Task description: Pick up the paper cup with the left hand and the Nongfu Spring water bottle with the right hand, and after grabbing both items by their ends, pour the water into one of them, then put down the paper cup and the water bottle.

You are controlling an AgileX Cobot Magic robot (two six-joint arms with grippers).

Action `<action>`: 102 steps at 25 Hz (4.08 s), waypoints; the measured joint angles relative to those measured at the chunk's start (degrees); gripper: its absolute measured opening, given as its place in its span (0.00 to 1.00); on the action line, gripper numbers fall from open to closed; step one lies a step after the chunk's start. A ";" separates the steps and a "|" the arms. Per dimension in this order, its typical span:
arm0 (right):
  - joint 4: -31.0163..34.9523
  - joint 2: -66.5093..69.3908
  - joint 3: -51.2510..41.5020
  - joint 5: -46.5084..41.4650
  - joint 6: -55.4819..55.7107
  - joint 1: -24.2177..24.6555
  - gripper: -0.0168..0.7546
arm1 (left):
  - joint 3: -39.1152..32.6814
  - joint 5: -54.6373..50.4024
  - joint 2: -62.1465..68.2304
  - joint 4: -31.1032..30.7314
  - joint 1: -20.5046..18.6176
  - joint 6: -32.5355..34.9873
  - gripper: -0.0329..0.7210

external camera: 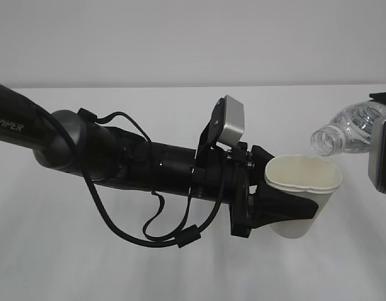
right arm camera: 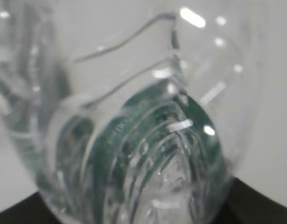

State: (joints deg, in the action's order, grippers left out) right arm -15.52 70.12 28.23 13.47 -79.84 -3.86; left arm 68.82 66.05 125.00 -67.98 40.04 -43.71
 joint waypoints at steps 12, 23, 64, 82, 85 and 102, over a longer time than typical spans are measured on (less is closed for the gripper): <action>0.00 0.00 0.00 0.24 -1.24 0.00 0.56 | 0.00 0.00 0.00 -0.27 0.00 -0.33 0.61; 0.00 0.00 0.00 0.36 -2.26 0.00 0.56 | 0.00 0.00 0.00 -0.72 0.00 -0.33 0.61; 0.00 0.00 0.00 0.69 -5.30 0.00 0.56 | 0.00 0.00 0.00 -1.26 0.00 -0.33 0.61; 0.00 0.00 0.00 0.78 -5.66 0.00 0.56 | 0.00 0.00 0.00 -1.25 0.00 -0.33 0.61; 0.00 0.00 0.00 0.78 -5.66 0.00 0.56 | 0.00 0.00 0.00 -1.25 0.00 -0.33 0.61; 0.00 0.00 0.00 0.78 -5.83 0.00 0.56 | 0.00 0.00 0.00 -1.67 0.00 -0.33 0.61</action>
State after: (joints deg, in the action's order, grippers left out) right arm -15.52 70.12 28.23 14.25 -85.68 -3.86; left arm 68.82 66.05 125.00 -69.66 40.04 -44.04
